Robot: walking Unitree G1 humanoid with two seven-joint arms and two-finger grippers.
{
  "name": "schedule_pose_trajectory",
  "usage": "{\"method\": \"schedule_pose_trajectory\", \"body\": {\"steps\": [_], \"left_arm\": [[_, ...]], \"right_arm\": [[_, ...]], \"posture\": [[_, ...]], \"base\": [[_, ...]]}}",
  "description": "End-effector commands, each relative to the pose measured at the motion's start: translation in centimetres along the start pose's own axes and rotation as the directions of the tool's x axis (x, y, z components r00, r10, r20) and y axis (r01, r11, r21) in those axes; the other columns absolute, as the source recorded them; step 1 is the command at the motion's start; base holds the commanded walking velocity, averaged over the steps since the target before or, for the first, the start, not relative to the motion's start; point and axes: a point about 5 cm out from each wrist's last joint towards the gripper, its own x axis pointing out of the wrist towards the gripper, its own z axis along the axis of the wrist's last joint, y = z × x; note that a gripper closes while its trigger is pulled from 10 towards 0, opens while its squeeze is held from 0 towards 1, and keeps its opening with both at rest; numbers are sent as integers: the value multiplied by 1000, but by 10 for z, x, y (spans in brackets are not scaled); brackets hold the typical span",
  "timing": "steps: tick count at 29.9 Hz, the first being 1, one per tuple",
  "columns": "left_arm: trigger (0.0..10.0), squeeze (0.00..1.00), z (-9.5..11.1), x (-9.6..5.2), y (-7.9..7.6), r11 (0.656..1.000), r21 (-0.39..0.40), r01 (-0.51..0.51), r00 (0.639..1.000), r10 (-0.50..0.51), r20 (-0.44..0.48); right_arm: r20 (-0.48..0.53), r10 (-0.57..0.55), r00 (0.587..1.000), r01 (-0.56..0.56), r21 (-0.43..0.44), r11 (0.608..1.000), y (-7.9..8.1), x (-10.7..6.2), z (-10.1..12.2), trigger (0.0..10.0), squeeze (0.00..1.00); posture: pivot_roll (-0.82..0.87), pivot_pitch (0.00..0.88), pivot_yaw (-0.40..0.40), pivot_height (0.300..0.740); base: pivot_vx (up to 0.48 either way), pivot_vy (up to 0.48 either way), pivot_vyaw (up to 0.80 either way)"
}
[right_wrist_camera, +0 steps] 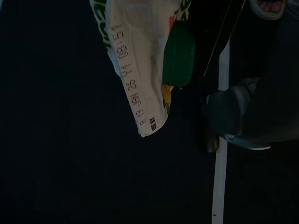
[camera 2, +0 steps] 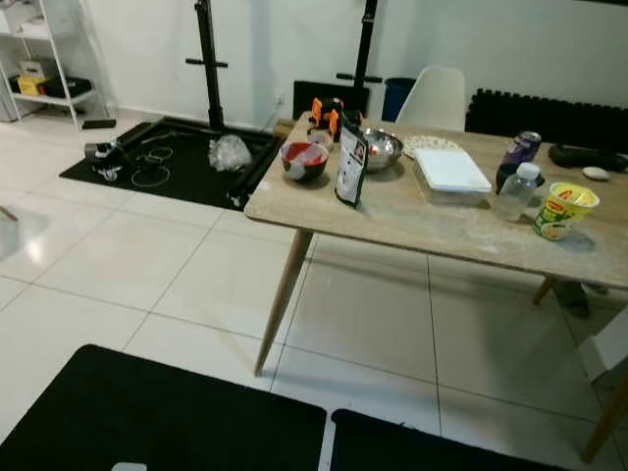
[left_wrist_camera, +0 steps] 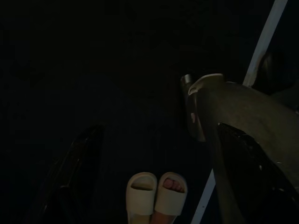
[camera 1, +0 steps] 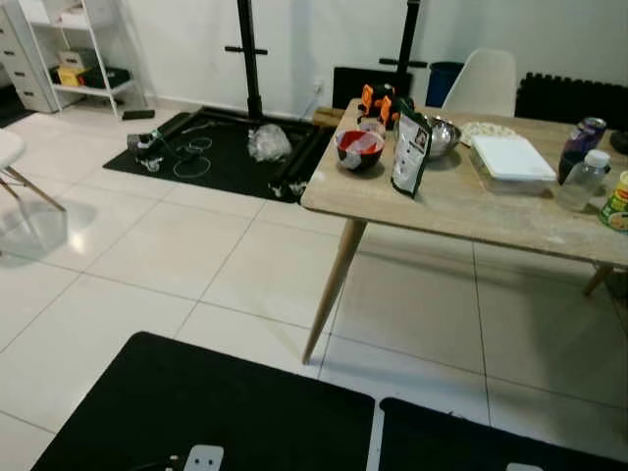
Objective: Restocking fridge
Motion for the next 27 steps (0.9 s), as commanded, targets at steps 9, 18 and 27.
{"method": "schedule_pose_trajectory", "body": {"steps": [9,18,27], "left_arm": [[10000,0,1,0,1,1000,-1,-2,1000,2,7],[10000,0,-3,-1,7,1000,20,-11,1000,11,-7],[10000,0,-4,-1,5,999,39,-7,1000,8,-16]], "right_arm": [[-6,3,1000,-3,5,1000,0,1,2,10000,0],[-11,8,1000,-8,5,1000,1,1,2,10000,0],[-15,9,1000,-9,1,1000,2,1,2,10000,0]], "posture": [[-28,0,-15,740],[-27,0,-14,740],[-29,0,-13,740]], "base": [[0,0,-356],[0,0,-800],[0,0,-800]]}}
